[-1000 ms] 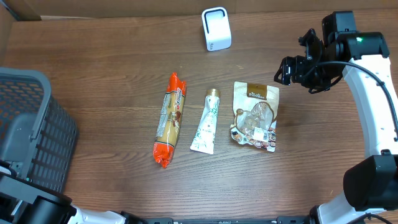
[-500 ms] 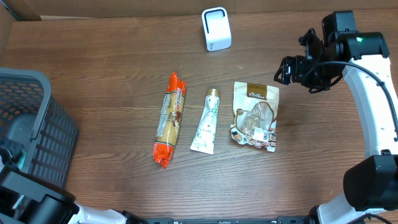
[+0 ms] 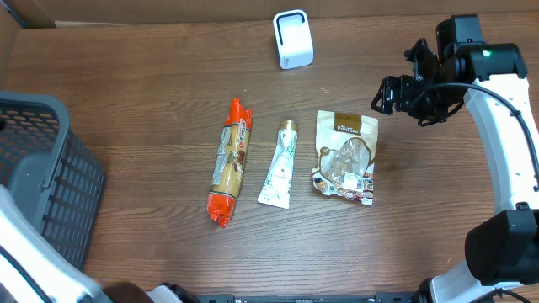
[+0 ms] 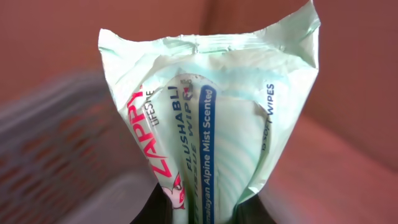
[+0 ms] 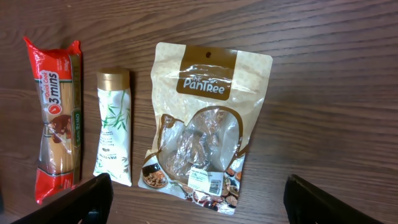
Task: Scan the item barcode
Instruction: 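Lift the wipes pack out and place it between pasta and tube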
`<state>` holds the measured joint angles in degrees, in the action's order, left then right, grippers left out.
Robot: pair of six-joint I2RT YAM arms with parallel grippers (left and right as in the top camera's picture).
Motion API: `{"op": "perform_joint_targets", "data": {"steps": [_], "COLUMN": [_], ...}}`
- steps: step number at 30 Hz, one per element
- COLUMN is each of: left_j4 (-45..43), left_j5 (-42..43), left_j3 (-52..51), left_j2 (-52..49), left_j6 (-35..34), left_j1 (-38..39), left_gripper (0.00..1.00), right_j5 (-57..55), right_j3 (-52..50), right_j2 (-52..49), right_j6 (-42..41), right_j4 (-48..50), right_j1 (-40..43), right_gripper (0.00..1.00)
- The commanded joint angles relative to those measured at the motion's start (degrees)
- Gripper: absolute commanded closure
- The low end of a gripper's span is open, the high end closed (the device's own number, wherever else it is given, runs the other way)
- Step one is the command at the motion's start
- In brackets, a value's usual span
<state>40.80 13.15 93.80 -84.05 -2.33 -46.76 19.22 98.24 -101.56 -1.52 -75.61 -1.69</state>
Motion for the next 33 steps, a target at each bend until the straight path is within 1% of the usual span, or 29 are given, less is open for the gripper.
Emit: {"op": "perform_joint_targets", "data": {"steps": [1, 6, 10, 13, 18, 22, 27, 33], "left_j4": [1.9, 11.4, 19.5, 21.5, 19.7, 15.8, 11.9, 10.8], "left_j5": [4.7, 4.8, 4.5, 3.8, 0.4, 0.4, 0.0, -1.1], "left_j3": [2.3, 2.3, 1.1, -1.6, -8.2, -11.9, -13.1, -13.1], "left_j2": [8.0, 12.3, 11.1, 8.5, 2.4, -3.4, -10.6, -17.2], "left_j6": [4.1, 4.0, 4.0, 3.5, -2.6, -4.1, -5.0, -13.6], "left_j1": [7.0, 20.2, 32.7, 40.7, 50.2, 55.8, 61.0, 63.8], "left_gripper": [0.96, 0.96, 0.96, 0.96, 0.96, 0.96, 0.96, 0.96], "right_j5": [-0.2, -0.2, -0.2, -0.2, -0.2, -0.2, -0.1, -0.1], "right_j3": [0.0, 0.0, 0.0, 0.0, 0.0, 0.0, 0.0, 0.0], "right_j2": [-0.3, -0.3, -0.3, -0.3, -0.3, -0.3, -0.3, -0.3], "right_j6": [-0.2, -0.2, -0.2, -0.2, -0.2, -0.2, -0.2, -0.2], "right_j4": [0.3, 0.5, 0.5, 0.5, 0.5, 0.5, 0.5, 0.5], "right_j1": [-0.2, -0.2, -0.2, -0.2, -0.2, -0.2, -0.2, -0.2], "right_gripper": [0.11, 0.12, 0.12, 0.11, 0.12, 0.12, 0.11, 0.12]}}
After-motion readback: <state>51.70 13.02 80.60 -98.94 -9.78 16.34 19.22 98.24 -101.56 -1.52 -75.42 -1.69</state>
